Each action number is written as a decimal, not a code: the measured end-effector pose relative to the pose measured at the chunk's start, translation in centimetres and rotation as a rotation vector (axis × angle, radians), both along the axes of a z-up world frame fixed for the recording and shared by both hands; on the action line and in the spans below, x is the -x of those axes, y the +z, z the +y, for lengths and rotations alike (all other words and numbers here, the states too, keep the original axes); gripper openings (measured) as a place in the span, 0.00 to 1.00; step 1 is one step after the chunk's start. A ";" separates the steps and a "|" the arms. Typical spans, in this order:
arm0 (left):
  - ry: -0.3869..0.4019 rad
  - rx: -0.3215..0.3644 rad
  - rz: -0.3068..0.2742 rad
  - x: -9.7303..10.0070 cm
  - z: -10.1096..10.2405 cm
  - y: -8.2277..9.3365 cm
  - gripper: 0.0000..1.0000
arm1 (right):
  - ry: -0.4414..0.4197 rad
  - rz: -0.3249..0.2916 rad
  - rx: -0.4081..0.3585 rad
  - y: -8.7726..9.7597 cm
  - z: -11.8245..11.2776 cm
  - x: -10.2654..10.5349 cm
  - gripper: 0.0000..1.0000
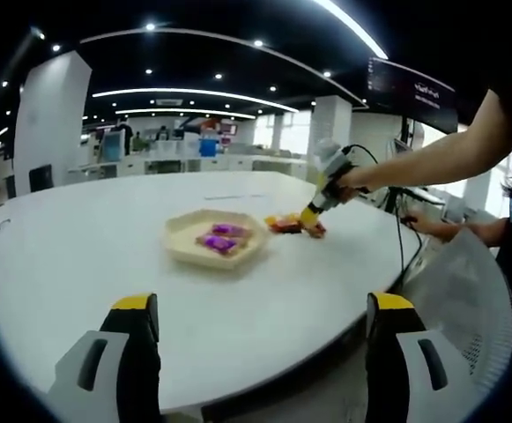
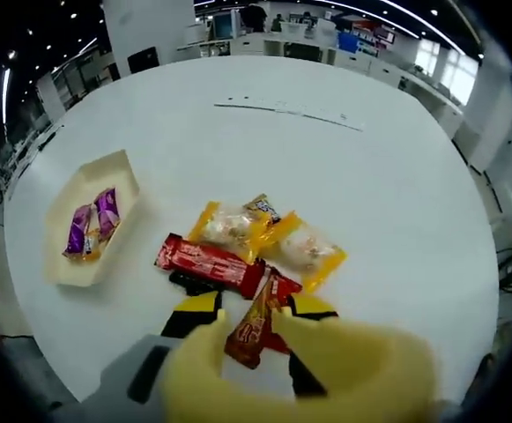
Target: Place the target food into the container with the food tongs after gripping and lifting it, then release it inside without dropping or visibly crushing the food.
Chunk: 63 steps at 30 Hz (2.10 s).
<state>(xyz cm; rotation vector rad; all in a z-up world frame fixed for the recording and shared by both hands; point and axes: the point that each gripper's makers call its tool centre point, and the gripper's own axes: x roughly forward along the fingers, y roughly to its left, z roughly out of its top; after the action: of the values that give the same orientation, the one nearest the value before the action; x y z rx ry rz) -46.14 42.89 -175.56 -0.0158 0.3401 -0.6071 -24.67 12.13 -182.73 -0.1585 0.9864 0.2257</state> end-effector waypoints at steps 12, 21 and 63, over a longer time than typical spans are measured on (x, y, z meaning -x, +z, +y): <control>-0.005 -0.004 0.001 0.1 0.0 0.0 0.94 | -0.020 0.007 0.026 -0.4 -0.9 0.5 0.29; -0.005 -0.008 0.003 0.1 0.0 -0.1 0.94 | -0.001 0.044 0.039 -1.6 -0.2 0.9 0.30; -0.020 -0.020 0.031 0.3 -0.2 -0.5 0.92 | 0.001 0.049 0.043 -0.4 -0.6 0.8 0.24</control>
<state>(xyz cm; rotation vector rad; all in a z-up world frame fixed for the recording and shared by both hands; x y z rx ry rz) -46.46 42.65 -176.08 -0.0023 0.3772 -0.6237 -25.51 11.52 -183.09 -0.1929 1.0400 0.2100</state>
